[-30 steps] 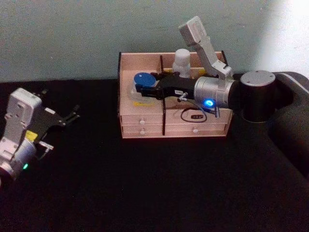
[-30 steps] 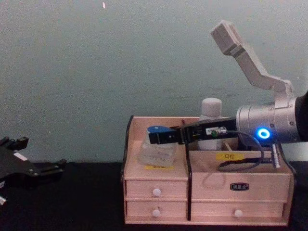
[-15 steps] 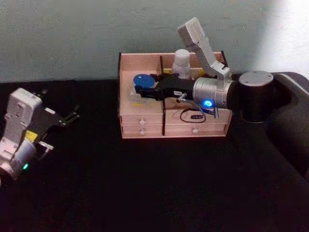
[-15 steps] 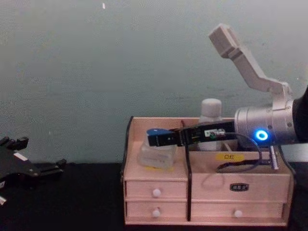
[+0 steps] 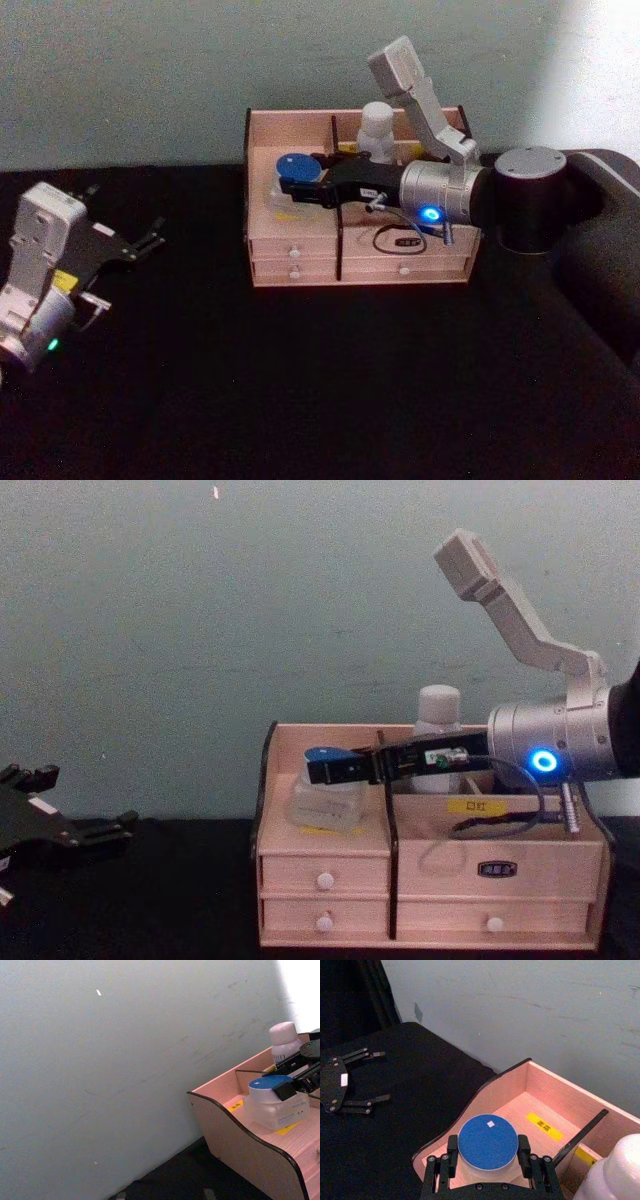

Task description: Pick up the facial cleanser and watermelon frost from the table and place them into the tiered storage box.

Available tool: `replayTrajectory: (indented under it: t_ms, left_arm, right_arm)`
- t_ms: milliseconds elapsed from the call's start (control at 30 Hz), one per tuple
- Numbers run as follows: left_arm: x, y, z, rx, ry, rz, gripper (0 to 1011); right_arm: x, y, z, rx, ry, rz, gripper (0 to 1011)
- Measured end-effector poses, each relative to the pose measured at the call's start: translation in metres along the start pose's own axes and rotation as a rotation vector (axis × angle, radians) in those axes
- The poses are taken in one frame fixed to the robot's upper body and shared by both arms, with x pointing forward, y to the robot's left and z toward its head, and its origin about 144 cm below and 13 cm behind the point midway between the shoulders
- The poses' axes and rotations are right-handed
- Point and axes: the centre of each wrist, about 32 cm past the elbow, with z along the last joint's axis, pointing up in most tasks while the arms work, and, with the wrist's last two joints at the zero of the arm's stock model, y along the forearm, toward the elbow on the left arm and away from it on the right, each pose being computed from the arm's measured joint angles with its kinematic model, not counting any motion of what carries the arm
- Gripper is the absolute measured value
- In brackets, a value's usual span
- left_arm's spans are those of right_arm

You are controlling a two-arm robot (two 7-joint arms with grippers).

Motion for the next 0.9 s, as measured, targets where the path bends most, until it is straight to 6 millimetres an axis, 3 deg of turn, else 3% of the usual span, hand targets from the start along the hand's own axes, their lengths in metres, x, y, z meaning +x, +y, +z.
replayTrajectory:
  t_ms: [133, 467, 900]
  left_arm:
    - [0.0, 0.0, 0.0, 0.0, 0.0, 0.0, 1001]
    - [0.0, 0.0, 0.0, 0.0, 0.0, 0.0, 1001]
    - [0.0, 0.0, 0.0, 0.0, 0.0, 0.0, 1001]
  right_arm:
    - [-0.0001, 0.0, -0.0006, -0.005, 0.0, 0.0, 746]
    - [0.0, -0.0002, -0.0006, -0.004, 0.0, 0.0, 993]
    - [-0.0026, -0.0054, 0.002, 0.021, -0.007, 0.005, 1002]
